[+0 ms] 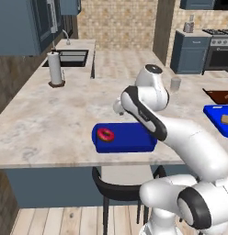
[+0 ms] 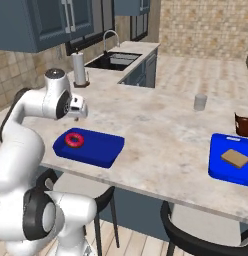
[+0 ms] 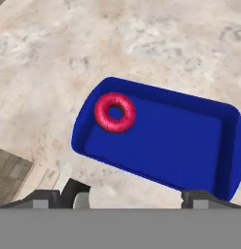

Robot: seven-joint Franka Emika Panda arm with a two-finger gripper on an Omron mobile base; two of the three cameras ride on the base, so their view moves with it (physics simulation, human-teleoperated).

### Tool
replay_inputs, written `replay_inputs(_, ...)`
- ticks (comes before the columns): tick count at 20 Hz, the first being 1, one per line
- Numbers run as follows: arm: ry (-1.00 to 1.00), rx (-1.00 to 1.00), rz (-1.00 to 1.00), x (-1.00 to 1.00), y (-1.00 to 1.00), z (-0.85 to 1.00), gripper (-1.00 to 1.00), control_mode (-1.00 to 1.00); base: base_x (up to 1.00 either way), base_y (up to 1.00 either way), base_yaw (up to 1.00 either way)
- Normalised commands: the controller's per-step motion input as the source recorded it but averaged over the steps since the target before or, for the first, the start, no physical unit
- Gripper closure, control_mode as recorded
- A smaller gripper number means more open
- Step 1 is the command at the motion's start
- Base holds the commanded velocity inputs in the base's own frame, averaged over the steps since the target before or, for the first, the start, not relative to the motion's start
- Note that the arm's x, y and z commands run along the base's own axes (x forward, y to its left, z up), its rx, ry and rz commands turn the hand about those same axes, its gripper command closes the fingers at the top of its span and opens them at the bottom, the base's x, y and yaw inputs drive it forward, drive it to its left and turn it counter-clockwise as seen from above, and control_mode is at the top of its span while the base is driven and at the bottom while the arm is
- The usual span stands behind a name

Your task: Take the donuts from the fridge and place them on the empty tray on the dining counter.

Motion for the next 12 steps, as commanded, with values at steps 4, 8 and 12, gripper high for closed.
replay_inputs(4,-0.11,-0.04,0.27,-1.0,-0.24,0.89,-1.0,-1.0,0.0,0.0,0.0)
replay_inputs(8,0.0,-0.03,0.18,-1.0,-0.16,0.88,-1.0,-1.0,0.0,0.0,0.0)
replay_inputs(12,0.13,-0.01,-0.06,-1.0,-0.06,0.72,-1.0,-1.0,0.0,0.0,0.0)
